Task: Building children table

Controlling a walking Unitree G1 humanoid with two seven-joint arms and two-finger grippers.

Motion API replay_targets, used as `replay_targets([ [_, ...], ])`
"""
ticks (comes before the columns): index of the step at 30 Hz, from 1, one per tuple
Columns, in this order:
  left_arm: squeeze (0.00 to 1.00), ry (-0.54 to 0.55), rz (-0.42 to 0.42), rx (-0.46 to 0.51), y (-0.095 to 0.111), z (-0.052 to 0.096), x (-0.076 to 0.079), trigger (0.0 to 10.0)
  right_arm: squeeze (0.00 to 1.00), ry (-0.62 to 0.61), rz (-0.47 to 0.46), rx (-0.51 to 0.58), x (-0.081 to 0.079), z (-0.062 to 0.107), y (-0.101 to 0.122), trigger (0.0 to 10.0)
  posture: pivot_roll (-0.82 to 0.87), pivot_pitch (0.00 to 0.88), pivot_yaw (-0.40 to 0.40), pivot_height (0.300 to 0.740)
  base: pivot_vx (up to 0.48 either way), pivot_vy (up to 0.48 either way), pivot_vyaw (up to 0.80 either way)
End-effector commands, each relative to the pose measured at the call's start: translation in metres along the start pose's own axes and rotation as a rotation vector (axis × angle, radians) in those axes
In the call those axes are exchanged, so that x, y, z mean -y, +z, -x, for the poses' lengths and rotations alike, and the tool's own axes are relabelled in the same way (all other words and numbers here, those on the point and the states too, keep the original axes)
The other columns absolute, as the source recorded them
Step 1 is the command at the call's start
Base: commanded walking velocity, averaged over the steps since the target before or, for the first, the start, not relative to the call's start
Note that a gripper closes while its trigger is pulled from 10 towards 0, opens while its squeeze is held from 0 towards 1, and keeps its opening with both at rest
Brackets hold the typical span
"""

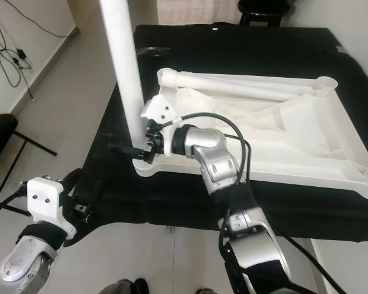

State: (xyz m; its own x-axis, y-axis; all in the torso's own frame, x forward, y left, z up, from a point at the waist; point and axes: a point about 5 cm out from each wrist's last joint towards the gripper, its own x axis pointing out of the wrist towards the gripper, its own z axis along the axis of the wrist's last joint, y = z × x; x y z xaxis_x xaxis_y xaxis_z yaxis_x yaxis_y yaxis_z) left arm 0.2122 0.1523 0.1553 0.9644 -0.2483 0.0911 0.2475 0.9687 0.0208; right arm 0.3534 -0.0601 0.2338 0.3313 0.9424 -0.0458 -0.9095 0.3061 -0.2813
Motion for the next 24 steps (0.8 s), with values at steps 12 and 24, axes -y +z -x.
replay_targets([
  [12,0.00,0.007,0.004,-0.004,-0.006,0.008,0.010,10.0,0.00,-0.117,-0.109,-0.065,-0.003,0.008,-0.033,0.0,0.10,0.124,0.006,0.740,0.000,0.000,0.00],
  [24,0.00,0.027,-0.025,0.004,-0.007,0.004,0.006,10.0,0.00,-0.791,-0.134,-0.198,-0.051,0.035,-0.071,0.0,0.06,0.113,0.027,0.740,0.000,0.000,0.00],
])
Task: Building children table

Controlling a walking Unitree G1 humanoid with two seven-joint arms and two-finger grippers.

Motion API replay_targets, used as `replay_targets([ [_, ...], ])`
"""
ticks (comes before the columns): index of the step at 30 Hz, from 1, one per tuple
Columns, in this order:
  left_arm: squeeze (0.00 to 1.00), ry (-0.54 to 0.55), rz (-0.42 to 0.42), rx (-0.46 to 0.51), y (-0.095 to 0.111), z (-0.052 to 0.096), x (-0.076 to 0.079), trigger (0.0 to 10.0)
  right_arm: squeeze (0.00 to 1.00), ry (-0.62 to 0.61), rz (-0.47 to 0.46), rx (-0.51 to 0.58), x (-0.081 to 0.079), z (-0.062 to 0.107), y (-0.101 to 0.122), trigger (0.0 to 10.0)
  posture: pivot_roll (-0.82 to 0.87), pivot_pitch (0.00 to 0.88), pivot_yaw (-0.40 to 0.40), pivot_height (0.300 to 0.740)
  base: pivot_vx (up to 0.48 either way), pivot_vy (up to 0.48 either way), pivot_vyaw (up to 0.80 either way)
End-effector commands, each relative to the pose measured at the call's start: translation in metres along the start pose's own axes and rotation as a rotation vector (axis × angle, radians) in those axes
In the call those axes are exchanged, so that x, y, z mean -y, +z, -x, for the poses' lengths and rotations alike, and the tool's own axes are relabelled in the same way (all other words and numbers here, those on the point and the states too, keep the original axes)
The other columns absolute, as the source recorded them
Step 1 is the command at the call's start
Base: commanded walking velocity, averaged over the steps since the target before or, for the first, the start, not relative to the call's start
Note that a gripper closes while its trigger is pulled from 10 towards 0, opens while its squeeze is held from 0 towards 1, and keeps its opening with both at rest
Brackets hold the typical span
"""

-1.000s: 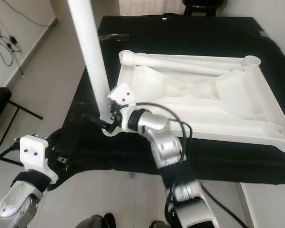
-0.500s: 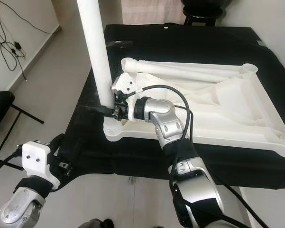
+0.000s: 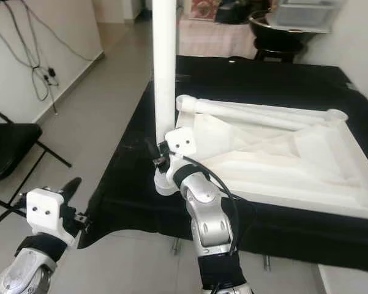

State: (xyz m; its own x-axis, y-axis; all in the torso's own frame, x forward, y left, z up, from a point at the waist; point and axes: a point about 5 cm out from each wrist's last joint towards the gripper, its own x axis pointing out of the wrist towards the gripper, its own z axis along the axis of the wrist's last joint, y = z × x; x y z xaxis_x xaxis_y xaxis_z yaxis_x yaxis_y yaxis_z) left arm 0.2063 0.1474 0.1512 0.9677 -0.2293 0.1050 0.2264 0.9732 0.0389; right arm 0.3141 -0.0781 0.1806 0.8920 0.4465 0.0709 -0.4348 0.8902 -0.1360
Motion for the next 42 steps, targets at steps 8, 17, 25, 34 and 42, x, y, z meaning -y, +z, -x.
replay_targets([
  [8,0.00,0.026,-0.009,-0.003,-0.004,-0.005,-0.005,10.0,0.56,0.120,0.041,-0.100,-0.004,-0.007,-0.021,10.0,0.06,0.104,0.024,0.740,0.000,0.000,0.00],
  [17,0.00,0.027,0.002,0.001,-0.004,-0.008,-0.002,10.0,0.00,0.564,0.008,0.016,-0.013,-0.016,0.010,10.0,0.07,0.109,0.018,0.740,0.000,0.000,0.00],
  [25,0.00,0.021,0.004,0.003,-0.002,-0.008,-0.001,10.0,0.00,0.735,0.094,-0.027,-0.001,-0.029,0.011,10.0,0.08,0.125,0.015,0.740,0.000,0.000,0.00],
  [34,0.00,0.025,-0.007,0.007,-0.001,-0.009,0.000,10.0,0.00,0.783,0.071,-0.034,0.008,-0.044,0.020,0.0,0.10,0.140,-0.006,0.740,0.000,0.000,0.00],
  [42,0.00,-0.002,-0.007,0.001,0.001,-0.006,0.002,10.0,0.00,0.656,0.031,-0.094,0.022,-0.035,0.002,0.0,0.06,0.158,0.000,0.740,0.000,0.000,0.00],
])
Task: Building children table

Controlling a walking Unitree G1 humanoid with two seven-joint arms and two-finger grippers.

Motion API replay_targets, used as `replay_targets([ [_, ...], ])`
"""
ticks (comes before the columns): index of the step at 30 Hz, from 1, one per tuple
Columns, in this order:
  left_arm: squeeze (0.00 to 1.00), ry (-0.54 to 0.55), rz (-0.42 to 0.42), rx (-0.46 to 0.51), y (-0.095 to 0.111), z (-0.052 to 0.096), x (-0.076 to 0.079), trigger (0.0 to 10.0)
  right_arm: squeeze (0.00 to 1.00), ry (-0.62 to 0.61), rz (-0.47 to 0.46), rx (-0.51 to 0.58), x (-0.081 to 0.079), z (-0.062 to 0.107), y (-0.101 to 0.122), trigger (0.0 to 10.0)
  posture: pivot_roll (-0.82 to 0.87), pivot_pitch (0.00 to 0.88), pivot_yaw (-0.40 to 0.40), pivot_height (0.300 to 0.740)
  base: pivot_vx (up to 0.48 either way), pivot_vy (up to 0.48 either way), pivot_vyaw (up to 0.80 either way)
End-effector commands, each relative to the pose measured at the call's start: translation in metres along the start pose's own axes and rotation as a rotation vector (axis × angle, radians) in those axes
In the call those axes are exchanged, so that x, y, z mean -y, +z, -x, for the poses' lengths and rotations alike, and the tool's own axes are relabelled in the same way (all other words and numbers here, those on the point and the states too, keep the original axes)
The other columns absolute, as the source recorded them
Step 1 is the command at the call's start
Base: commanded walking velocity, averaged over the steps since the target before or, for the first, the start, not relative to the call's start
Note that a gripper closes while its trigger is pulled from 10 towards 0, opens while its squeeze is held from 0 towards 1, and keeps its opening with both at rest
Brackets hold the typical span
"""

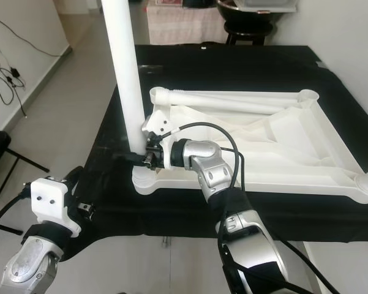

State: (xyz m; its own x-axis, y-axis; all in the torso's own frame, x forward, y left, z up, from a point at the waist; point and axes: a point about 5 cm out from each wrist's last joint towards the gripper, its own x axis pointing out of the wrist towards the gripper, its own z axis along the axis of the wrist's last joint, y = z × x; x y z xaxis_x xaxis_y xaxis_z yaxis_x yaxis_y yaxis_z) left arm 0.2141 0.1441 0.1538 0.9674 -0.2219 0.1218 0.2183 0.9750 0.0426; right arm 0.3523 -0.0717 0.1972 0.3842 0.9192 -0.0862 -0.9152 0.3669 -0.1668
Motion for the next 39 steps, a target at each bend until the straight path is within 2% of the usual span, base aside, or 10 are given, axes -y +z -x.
replay_targets([
  [1,0.00,-0.041,-0.005,-0.014,0.001,0.007,0.004,10.0,0.00,-0.139,-0.052,-0.062,0.004,0.011,-0.016,0.0,0.06,0.158,0.000,0.740,0.000,0.000,0.00],
  [5,0.00,-0.175,0.068,-0.029,0.006,0.029,0.020,10.0,0.00,-0.760,-0.120,-0.165,0.007,0.045,-0.035,0.0,0.03,0.171,0.011,0.740,0.000,0.000,0.00],
  [14,0.00,-0.169,0.142,-0.061,0.005,0.051,0.029,10.0,0.00,-0.713,-0.094,-0.047,-0.015,0.036,-0.024,0.0,0.03,0.165,0.038,0.740,0.000,0.000,0.00],
  [16,0.00,-0.152,0.151,-0.066,0.003,0.053,0.028,10.0,0.00,-0.605,-0.110,0.010,-0.008,0.021,-0.013,10.0,0.05,0.156,0.028,0.740,0.000,0.000,0.00],
  [20,0.00,-0.151,0.145,-0.060,0.001,0.050,0.026,10.0,0.00,-0.534,-0.113,0.053,-0.002,0.013,-0.003,10.0,0.05,0.153,0.024,0.740,0.000,0.000,0.00],
  [22,0.00,-0.181,0.153,-0.063,0.000,0.049,0.027,10.0,1.00,-0.328,-0.152,0.092,-0.009,0.006,0.006,10.0,0.06,0.151,0.025,0.740,0.000,0.000,0.00],
  [26,0.00,-0.230,0.168,-0.070,0.000,0.049,0.028,10.0,1.00,-0.122,-0.146,0.107,-0.026,0.006,0.017,10.0,0.07,0.152,0.026,0.740,0.000,0.000,0.00],
  [28,0.00,-0.288,0.191,-0.077,0.000,0.050,0.032,10.0,0.00,0.032,-0.061,0.105,-0.035,0.011,0.021,10.0,0.07,0.153,0.024,0.740,0.000,0.000,0.00],
  [38,0.00,-0.362,0.225,-0.077,0.001,0.049,0.038,10.0,0.00,0.161,0.004,0.079,-0.024,0.011,0.024,10.0,0.08,0.162,0.024,0.740,0.000,0.000,0.00],
  [39,0.00,-0.369,0.228,-0.076,0.001,0.049,0.038,10.0,0.00,0.176,0.006,0.071,-0.022,0.010,0.024,4.4,0.09,0.164,0.022,0.740,0.000,0.000,0.00],
])
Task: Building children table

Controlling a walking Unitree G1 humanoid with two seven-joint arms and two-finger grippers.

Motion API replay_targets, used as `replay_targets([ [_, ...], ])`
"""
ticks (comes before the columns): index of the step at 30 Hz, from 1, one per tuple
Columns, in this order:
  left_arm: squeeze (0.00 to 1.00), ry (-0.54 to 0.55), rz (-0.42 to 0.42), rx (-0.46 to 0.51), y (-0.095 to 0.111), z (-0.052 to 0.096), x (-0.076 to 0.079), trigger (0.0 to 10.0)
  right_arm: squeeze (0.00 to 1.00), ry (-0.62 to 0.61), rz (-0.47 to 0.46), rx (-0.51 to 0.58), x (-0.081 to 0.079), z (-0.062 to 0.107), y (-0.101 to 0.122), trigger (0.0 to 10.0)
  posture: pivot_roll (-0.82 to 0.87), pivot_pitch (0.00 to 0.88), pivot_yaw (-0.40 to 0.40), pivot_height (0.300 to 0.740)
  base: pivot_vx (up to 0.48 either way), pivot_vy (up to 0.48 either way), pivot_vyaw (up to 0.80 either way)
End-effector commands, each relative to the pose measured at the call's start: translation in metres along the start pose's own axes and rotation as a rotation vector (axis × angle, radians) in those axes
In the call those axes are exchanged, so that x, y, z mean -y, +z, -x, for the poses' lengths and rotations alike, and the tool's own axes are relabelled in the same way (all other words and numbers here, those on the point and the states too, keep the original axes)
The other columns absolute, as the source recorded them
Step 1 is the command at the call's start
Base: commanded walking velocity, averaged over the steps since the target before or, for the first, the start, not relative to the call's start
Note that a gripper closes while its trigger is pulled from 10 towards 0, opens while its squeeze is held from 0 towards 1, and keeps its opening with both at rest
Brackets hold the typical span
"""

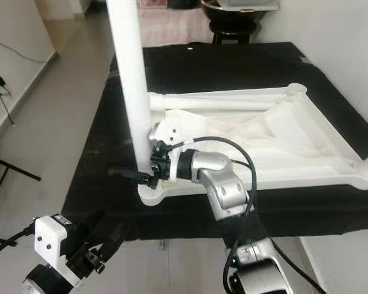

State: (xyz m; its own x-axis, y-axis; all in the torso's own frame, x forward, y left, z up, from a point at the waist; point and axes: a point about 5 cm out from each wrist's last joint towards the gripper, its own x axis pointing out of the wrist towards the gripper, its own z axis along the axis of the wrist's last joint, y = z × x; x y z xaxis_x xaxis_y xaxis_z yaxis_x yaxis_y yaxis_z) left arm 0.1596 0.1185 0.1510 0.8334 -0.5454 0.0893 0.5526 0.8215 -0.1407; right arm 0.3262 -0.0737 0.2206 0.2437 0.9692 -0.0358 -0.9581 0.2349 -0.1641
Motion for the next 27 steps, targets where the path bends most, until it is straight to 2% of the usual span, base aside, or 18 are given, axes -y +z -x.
replay_targets([
  [1,0.00,-0.021,0.015,-0.027,-0.003,0.002,0.001,10.0,0.00,0.052,-0.006,-0.012,-0.002,-0.004,-0.003,4.4,0.09,0.166,0.020,0.740,0.000,0.000,0.00],
  [2,0.00,-0.025,0.019,-0.027,-0.003,0.002,0.002,10.0,0.00,0.076,-0.008,-0.024,-0.003,-0.004,-0.004,0.0,0.09,0.170,0.020,0.740,0.000,0.000,0.00],
  [7,0.00,-0.030,0.022,-0.027,-0.003,0.002,0.002,10.0,0.00,0.098,-0.011,-0.032,-0.004,-0.004,-0.005,0.0,0.09,0.170,0.020,0.740,0.000,0.000,0.00],
  [9,0.00,-0.041,0.029,-0.029,-0.003,0.002,0.003,10.0,0.00,0.143,-0.022,-0.053,-0.009,-0.002,-0.009,0.0,0.08,0.177,0.013,0.740,0.000,0.000,0.00],
  [13,0.00,-0.049,0.033,-0.030,-0.003,0.003,0.003,10.0,0.00,0.144,-0.027,-0.066,-0.012,-0.001,-0.012,0.0,0.08,0.179,0.012,0.740,0.000,0.000,0.00],
  [15,0.00,-0.055,0.036,-0.032,-0.003,0.003,0.003,10.0,0.00,0.131,-0.033,-0.078,-0.014,0.000,-0.016,0.0,0.08,0.179,0.012,0.740,0.000,0.000,0.00],
  [16,0.00,-0.060,0.037,-0.033,-0.003,0.003,0.003,10.0,0.00,0.066,-0.052,-0.090,-0.016,-0.001,-0.020,0.0,0.07,0.181,0.013,0.740,0.000,0.000,0.00],
  [17,0.00,-0.060,0.037,-0.033,-0.003,0.003,0.003,10.0,0.00,0.066,-0.052,-0.090,-0.016,-0.001,-0.020,0.0,0.07,0.181,0.013,0.740,0.000,0.000,0.00],
  [18,0.00,-0.065,0.037,-0.034,-0.003,0.003,0.003,10.0,0.00,-0.261,-0.062,-0.103,-0.009,-0.006,-0.028,0.0,0.06,0.184,0.012,0.740,0.000,0.000,0.00],
  [19,0.00,-0.065,0.037,-0.034,-0.003,0.003,0.003,10.0,0.00,-0.261,-0.062,-0.103,-0.009,-0.006,-0.028,0.0,0.06,0.184,0.012,0.740,0.000,0.000,0.00],
  [20,0.00,-0.072,0.038,-0.036,-0.002,0.003,0.002,10.0,0.00,-0.558,-0.086,-0.134,-0.014,-0.003,-0.036,0.0,0.06,0.185,0.015,0.740,0.000,0.000,0.00],
  [21,0.00,-0.078,0.039,-0.038,-0.002,0.003,0.001,10.0,0.00,-0.753,-0.085,-0.150,-0.021,0.002,-0.040,0.0,0.06,0.186,0.022,0.740,0.000,0.000,0.00],
  [25,0.00,-0.078,0.039,-0.038,-0.002,0.003,0.001,10.0,0.00,-0.753,-0.085,-0.150,-0.021,0.002,-0.040,0.0,0.06,0.186,0.022,0.740,0.000,0.000,0.00],
  [26,0.00,-0.080,0.040,-0.040,-0.002,0.003,-0.001,10.0,0.00,-0.837,-0.110,-0.153,-0.027,0.002,-0.042,0.0,0.05,0.171,0.045,0.740,0.000,0.000,0.00],
  [27,0.00,-0.080,0.040,-0.040,-0.002,0.003,-0.001,10.0,0.00,-0.837,-0.110,-0.153,-0.027,0.002,-0.042,0.0,0.05,0.171,0.045,0.740,0.000,0.000,0.00],
])
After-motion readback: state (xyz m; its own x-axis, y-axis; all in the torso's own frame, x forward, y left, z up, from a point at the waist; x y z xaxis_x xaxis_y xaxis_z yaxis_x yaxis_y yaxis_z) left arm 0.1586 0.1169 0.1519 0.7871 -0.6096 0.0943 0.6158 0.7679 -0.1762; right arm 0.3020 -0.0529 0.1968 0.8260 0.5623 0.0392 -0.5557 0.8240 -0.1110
